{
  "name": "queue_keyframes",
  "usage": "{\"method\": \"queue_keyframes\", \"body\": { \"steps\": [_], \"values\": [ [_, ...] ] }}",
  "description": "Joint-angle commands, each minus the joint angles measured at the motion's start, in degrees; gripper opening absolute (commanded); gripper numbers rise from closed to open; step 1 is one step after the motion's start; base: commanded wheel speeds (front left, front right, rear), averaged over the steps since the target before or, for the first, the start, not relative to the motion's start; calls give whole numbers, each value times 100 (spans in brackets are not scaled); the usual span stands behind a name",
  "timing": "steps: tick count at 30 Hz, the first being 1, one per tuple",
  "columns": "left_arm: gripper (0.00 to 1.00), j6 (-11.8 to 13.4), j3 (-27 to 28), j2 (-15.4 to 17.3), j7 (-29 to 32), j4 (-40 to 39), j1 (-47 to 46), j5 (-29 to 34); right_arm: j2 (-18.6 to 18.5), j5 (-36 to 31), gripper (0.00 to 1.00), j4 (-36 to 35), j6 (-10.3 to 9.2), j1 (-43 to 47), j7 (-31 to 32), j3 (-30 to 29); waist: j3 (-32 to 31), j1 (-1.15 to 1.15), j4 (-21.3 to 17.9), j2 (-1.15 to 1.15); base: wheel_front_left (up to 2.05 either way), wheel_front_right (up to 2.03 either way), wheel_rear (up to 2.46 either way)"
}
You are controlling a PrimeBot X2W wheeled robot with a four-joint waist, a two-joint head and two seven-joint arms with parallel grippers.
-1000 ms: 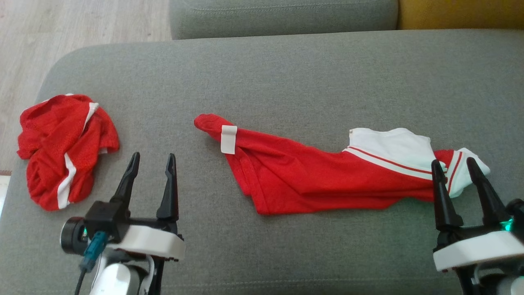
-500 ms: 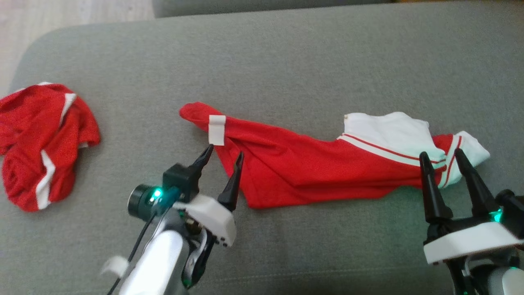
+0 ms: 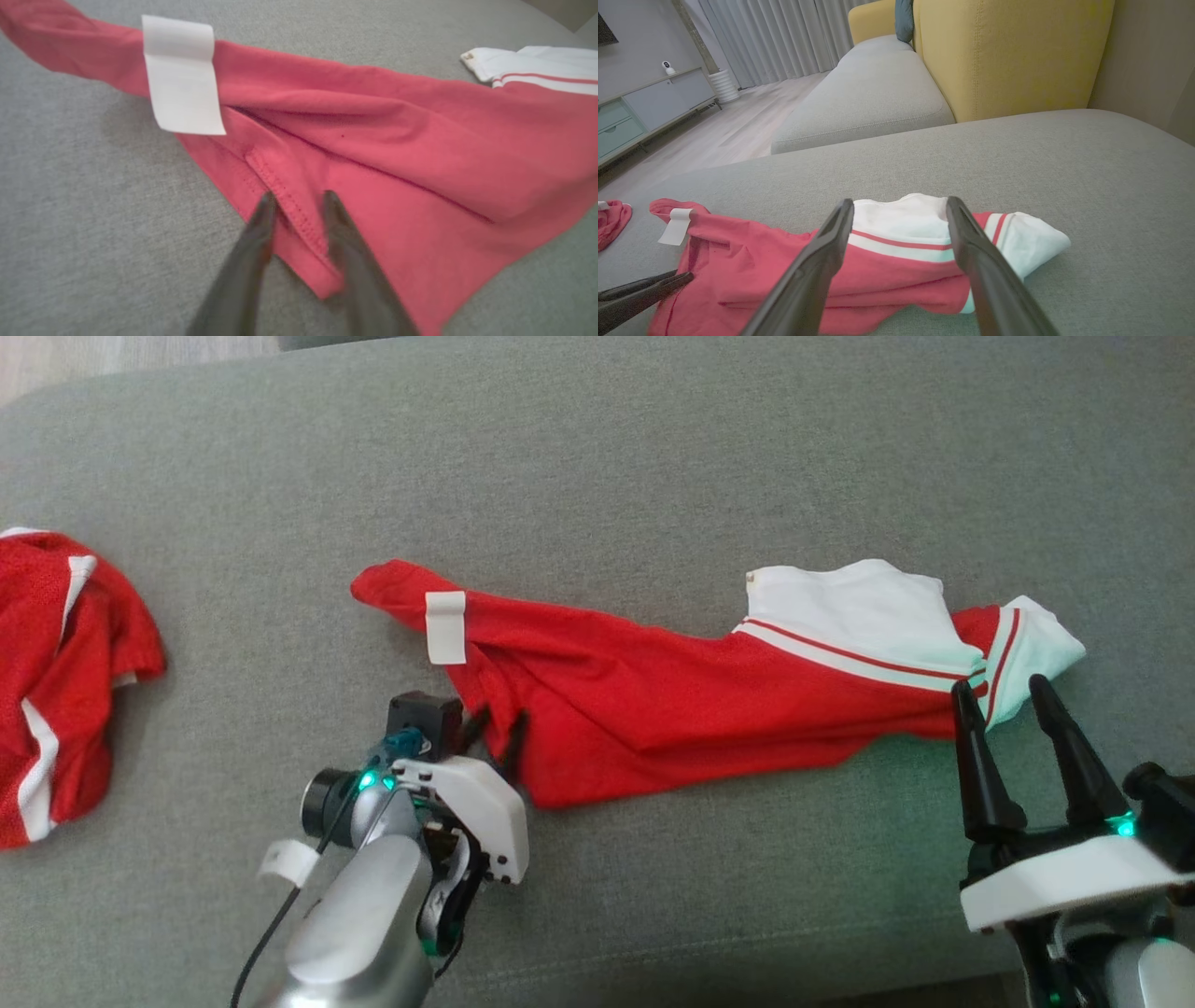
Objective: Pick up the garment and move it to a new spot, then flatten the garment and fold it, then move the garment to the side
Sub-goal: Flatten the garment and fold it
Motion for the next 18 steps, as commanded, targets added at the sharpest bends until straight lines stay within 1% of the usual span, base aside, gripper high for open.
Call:
{"method": "queue_keyframes", "body": {
  "steps": [1,5,9,13,18],
  "values": [
    [0,61,112,19,-97,-107,-268,-52,-41,51,100,-176,23,-219,3,102,-1,-1,-6,0,0,0,0],
    [0,170,113,19,-368,-83,-285,-127,-24,76,100,-147,23,-212,1,58,-30,-1,21,0,0,0,0],
    [0,246,153,91,-678,-389,-149,-115,7,128,100,-104,23,-156,23,-19,-122,-1,117,0,0,0,0],
    [0,381,195,285,-759,-1057,187,-96,31,145,100,-81,23,-106,62,-59,-218,-1,236,0,0,0,0],
    [0,632,181,585,-534,-2141,844,-53,46,173,100,-46,23,-59,119,-99,-309,-1,398,0,0,0,0]
  ]
}}
